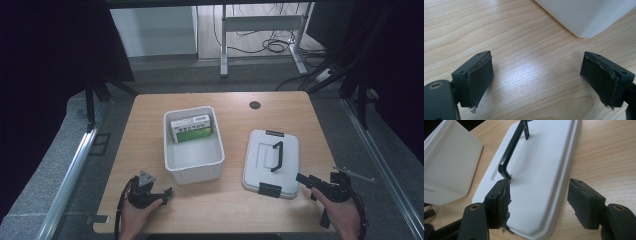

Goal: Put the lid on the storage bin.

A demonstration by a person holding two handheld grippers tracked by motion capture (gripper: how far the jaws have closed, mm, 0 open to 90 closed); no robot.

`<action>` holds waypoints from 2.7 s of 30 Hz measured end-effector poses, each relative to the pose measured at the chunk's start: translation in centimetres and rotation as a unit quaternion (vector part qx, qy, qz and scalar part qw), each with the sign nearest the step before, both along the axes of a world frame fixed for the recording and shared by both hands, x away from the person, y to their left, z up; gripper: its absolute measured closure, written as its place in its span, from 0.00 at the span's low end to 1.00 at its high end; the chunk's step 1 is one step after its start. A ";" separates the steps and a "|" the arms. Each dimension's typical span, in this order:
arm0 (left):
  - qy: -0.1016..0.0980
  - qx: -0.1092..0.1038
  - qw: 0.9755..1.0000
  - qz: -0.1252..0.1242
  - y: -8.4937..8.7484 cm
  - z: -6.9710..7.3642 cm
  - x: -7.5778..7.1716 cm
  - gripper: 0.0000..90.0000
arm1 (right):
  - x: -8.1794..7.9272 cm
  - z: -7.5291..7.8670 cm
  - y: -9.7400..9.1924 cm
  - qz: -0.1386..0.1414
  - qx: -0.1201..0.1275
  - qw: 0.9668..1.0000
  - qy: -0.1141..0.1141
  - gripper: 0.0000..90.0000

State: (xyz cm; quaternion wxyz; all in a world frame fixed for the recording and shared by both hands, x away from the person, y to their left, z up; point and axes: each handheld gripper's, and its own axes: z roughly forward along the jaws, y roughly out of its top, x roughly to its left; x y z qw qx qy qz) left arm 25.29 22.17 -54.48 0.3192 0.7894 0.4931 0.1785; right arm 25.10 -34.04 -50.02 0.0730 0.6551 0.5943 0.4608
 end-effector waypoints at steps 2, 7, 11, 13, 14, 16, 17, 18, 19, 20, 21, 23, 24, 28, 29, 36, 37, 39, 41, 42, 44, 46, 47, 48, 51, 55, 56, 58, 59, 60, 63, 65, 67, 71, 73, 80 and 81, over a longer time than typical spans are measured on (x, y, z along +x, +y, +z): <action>0.000 0.000 1.000 0.000 0.0 0.0 0.0 0.13 | -0.1 0.0 -0.1 -0.001 0.000 1.000 0.000 0.38; -0.002 0.000 1.000 0.003 0.1 0.0 -0.1 0.14 | -0.8 0.2 -0.1 -0.007 0.005 1.000 -0.005 0.38; -0.001 0.000 1.000 0.002 0.1 0.0 -0.1 0.14 | -1.0 0.4 0.3 -0.005 0.011 1.000 -0.007 0.38; -0.002 0.000 1.000 0.001 0.1 0.0 -0.1 0.14 | -1.0 0.4 0.3 -0.006 0.013 1.000 -0.007 0.38; -0.002 0.000 1.000 0.001 0.1 0.0 -0.1 0.14 | -1.0 0.4 0.3 -0.006 0.013 1.000 -0.007 0.38; -0.001 0.000 1.000 0.000 0.1 0.0 -0.1 0.14 | -0.8 0.4 0.4 -0.003 0.011 1.000 -0.008 0.38; -0.001 0.000 1.000 -0.001 0.1 0.0 -0.1 0.14 | -0.7 0.3 0.3 -0.001 0.010 1.000 -0.004 0.38; -0.001 0.000 1.000 -0.001 0.1 0.0 -0.1 0.14 | -0.7 0.3 0.3 -0.001 0.010 1.000 -0.004 0.38; -0.001 0.000 1.000 -0.001 0.2 0.0 0.0 0.14 | -0.6 0.2 0.3 -0.001 0.009 1.000 -0.002 0.38; -0.001 0.000 1.000 -0.001 0.2 0.0 0.0 0.14 | -0.6 0.2 0.2 -0.001 0.009 1.000 -0.002 0.38; -0.001 0.000 1.000 -0.001 0.2 0.0 0.0 0.14 | -0.6 0.1 0.1 -0.002 0.009 1.000 -0.001 0.38; -0.001 0.000 1.000 -0.001 0.1 0.0 0.0 0.14 | -0.7 0.1 -0.1 -0.003 0.011 1.000 -0.002 0.38; -0.001 0.000 1.000 -0.001 0.1 0.0 0.0 0.14 | -0.7 0.1 -0.1 -0.003 0.011 1.000 -0.002 0.38; -0.001 0.000 1.000 0.001 0.2 0.0 -0.1 0.14 | -0.8 0.3 0.0 -0.001 0.012 1.000 -0.004 0.38; -0.001 0.000 1.000 0.001 0.1 0.0 -0.1 0.14 | -0.8 0.4 0.0 -0.001 0.012 1.000 -0.005 0.38; -0.001 0.000 1.000 0.001 0.2 0.0 -0.1 0.14 | -0.6 0.5 0.2 0.005 0.013 1.000 -0.003 0.38; -0.001 0.000 1.000 0.001 0.1 0.0 -0.1 0.14 | -0.4 0.5 0.3 0.010 0.016 1.000 0.000 0.38; -0.001 0.000 1.000 0.001 0.2 0.0 -0.1 0.14 | -0.3 0.6 0.4 0.010 0.018 1.000 0.001 0.38; -0.001 0.000 1.000 0.002 0.2 0.0 -0.1 0.14 | -0.2 0.7 0.4 0.009 0.018 1.000 0.001 0.38; -0.001 0.000 1.000 0.002 0.2 0.0 -0.1 0.14 | -0.2 0.7 0.4 0.009 0.018 1.000 0.001 0.38; -0.001 0.000 1.000 0.002 0.2 0.0 -0.1 0.14 | -0.3 1.0 0.4 0.009 0.016 1.000 -0.003 0.38; -0.002 0.001 1.000 0.004 0.2 0.0 -0.2 0.14 | -0.2 1.5 0.6 0.016 0.014 1.000 -0.006 0.38; -0.002 0.000 1.000 0.004 0.2 0.0 -0.2 0.14 | 0.0 1.7 0.6 0.021 0.014 1.000 -0.001 0.38; -0.002 0.000 1.000 0.004 0.2 0.0 -0.2 0.14 | 0.0 1.7 0.6 0.021 0.014 1.000 -0.001 0.38; -0.002 0.000 1.000 0.004 0.2 0.0 -0.2 0.14 | 0.3 2.3 0.7 0.023 0.017 1.000 0.000 0.39; -0.002 0.000 1.000 0.004 0.2 0.0 -0.2 0.14 | 0.9 3.0 0.9 0.026 0.013 1.000 0.002 0.39; -0.002 -0.001 1.000 0.005 0.2 0.0 -0.2 0.14 | 1.0 3.1 0.9 0.027 0.014 1.000 0.003 0.39; -0.002 0.000 1.000 0.005 0.2 0.0 -0.2 0.14 | 1.1 3.3 1.0 0.028 0.013 1.000 0.003 0.39; -0.001 -0.001 1.000 0.006 0.2 0.0 -0.3 0.14 | 1.2 3.7 1.2 0.030 0.012 0.999 0.006 0.39; -0.001 -0.001 1.000 0.006 0.2 0.0 -0.3 0.14 | 1.3 4.0 1.4 0.031 0.011 0.999 0.005 0.39; -0.001 0.000 1.000 0.007 0.2 0.0 -0.3 0.14 | 1.5 4.5 1.6 0.034 0.009 0.999 0.002 0.39; -0.001 0.000 1.000 0.006 0.2 0.0 -0.3 0.14 | 1.9 5.4 2.0 0.039 0.006 0.999 0.001 0.39; -0.001 0.001 1.000 0.005 0.3 0.0 -0.3 0.14 | 2.2 5.9 2.2 0.043 0.003 0.999 -0.001 0.39; -0.001 0.001 1.000 0.006 0.2 0.0 -0.3 0.14 | 2.9 6.6 2.6 0.047 -0.002 0.999 0.000 0.39; -0.001 0.000 1.000 0.008 0.2 0.0 -0.4 0.14 | 3.3 6.9 2.9 0.050 -0.005 0.999 0.000 0.39; -0.001 0.000 1.000 0.010 0.2 0.0 -0.4 0.14 | 4.4 7.6 3.7 0.055 -0.012 0.998 0.007 0.39; -0.001 -0.001 1.000 0.011 0.2 0.0 -0.4 0.14 | 4.8 7.7 4.0 0.057 -0.014 0.998 0.010 0.39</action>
